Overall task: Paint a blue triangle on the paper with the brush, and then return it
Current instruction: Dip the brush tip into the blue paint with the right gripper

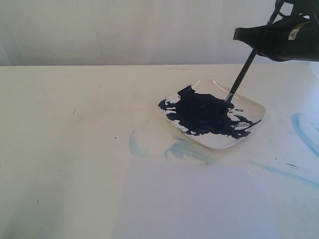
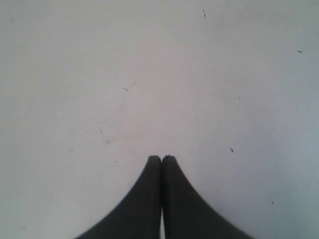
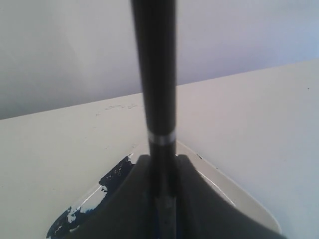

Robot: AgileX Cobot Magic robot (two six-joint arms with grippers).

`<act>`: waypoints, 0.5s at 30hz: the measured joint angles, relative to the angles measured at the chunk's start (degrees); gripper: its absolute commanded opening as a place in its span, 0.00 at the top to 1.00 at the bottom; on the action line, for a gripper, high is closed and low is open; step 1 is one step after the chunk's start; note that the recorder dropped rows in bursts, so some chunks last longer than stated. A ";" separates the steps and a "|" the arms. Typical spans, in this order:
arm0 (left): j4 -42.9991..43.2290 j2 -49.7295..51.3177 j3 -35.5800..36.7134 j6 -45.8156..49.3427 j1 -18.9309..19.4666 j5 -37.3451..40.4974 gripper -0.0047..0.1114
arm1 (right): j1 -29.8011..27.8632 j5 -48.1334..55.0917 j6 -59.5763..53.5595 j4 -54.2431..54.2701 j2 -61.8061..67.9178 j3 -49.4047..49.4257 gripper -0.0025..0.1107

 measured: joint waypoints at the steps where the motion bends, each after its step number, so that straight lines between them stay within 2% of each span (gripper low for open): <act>1: 0.00 0.00 0.00 0.00 0.00 0.00 0.96 | 0.00 0.00 0.23 0.00 0.00 0.00 0.98; 10: 0.00 0.00 0.00 0.00 0.00 0.00 0.96 | 0.00 1.89 0.46 0.00 -0.40 0.00 0.98; 15: 0.00 0.00 0.00 0.00 0.00 0.00 0.96 | 0.57 6.80 -1.31 0.00 -7.95 0.00 0.98</act>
